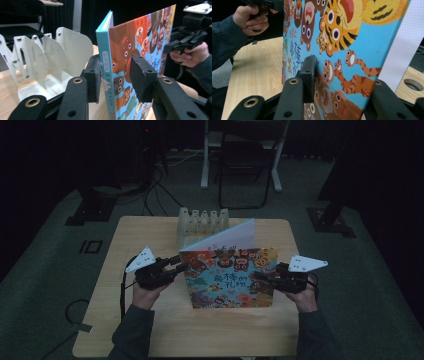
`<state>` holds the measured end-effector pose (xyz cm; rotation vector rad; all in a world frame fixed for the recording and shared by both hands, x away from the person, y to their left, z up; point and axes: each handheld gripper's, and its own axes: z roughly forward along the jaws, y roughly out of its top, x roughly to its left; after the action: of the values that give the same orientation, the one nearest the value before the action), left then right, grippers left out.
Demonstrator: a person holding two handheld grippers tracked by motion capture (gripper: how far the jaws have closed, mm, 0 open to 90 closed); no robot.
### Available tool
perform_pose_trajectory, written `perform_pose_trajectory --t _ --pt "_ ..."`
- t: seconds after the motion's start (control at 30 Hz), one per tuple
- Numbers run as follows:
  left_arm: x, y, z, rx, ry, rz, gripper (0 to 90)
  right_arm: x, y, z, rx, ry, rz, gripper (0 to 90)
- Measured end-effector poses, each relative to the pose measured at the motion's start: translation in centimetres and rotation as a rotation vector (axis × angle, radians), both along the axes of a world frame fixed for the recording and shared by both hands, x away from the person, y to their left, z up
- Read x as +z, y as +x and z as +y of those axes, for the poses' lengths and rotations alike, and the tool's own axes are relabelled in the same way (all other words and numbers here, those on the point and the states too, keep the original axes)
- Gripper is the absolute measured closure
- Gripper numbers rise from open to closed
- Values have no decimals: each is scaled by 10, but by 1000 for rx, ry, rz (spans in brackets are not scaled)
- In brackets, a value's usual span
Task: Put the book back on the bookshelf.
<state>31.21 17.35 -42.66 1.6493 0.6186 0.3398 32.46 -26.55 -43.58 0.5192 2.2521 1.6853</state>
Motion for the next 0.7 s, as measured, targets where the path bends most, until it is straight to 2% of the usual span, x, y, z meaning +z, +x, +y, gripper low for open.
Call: perform_pose_trajectory --t 0.33,0.7 --pt "-1 -3 -3 -51 -12 -30 608 -3 -3 -7 -8 3 -7 643" --pt "-5 -6 -15 -101 32 -53 586 -8 -6 -17 -23 -5 5 577"
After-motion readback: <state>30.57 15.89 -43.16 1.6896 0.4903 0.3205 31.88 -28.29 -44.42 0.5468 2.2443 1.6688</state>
